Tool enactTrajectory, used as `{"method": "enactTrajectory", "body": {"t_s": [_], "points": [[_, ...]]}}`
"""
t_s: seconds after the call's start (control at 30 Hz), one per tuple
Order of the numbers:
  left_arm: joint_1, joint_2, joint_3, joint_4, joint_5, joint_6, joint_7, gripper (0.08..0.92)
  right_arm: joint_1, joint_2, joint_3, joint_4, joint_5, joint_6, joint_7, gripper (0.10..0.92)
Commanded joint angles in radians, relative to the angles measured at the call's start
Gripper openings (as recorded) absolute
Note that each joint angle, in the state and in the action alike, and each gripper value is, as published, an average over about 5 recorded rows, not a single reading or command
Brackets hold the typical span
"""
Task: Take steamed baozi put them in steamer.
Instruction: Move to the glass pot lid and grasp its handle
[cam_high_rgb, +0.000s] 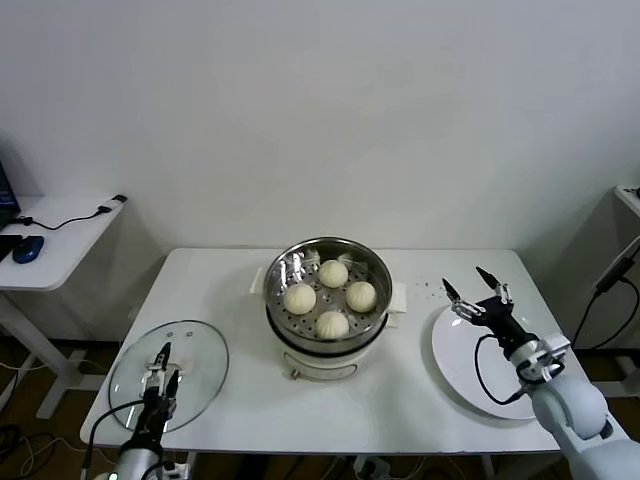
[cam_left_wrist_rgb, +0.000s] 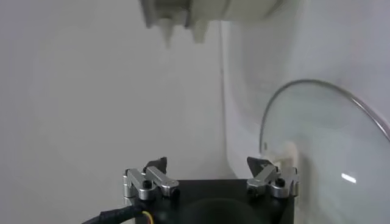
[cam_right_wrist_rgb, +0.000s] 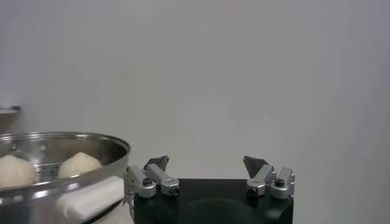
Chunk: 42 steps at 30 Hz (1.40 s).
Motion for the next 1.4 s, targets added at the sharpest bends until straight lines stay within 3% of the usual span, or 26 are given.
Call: {"method": "enactTrajectory", "body": {"t_s": [0.03,0.63,1.03,1.13,1.4], "points": [[-0.116,0.003,-0.016,0.201,0.204,0.001,-0.043,0.823,-0.072,0.067,0.09,-0.008,-0.038,0.009,-0.004,0.823],[-0.28,0.054,-0.043,0.361,0.142,-0.017,-0.103,0.823,-0.098,0.087,0.112,-0.008,-0.066,0.017,-0.016,0.823],[-0.32,0.088,-0.038,0.411,0.045,-0.034,-0.122,0.821,-0.109,0.109,0.125,-0.021,-0.095,0.028,-0.029,0.823],[-0.319,0.089,-0.037,0.414,0.032,-0.042,-0.119,0.789,-0.109,0.112,0.127,-0.021,-0.103,0.03,-0.031,0.823],[-0.313,0.091,-0.037,0.413,-0.007,-0.045,-0.119,0.568,-0.108,0.119,0.128,-0.028,-0.128,0.038,-0.039,0.823]]}}
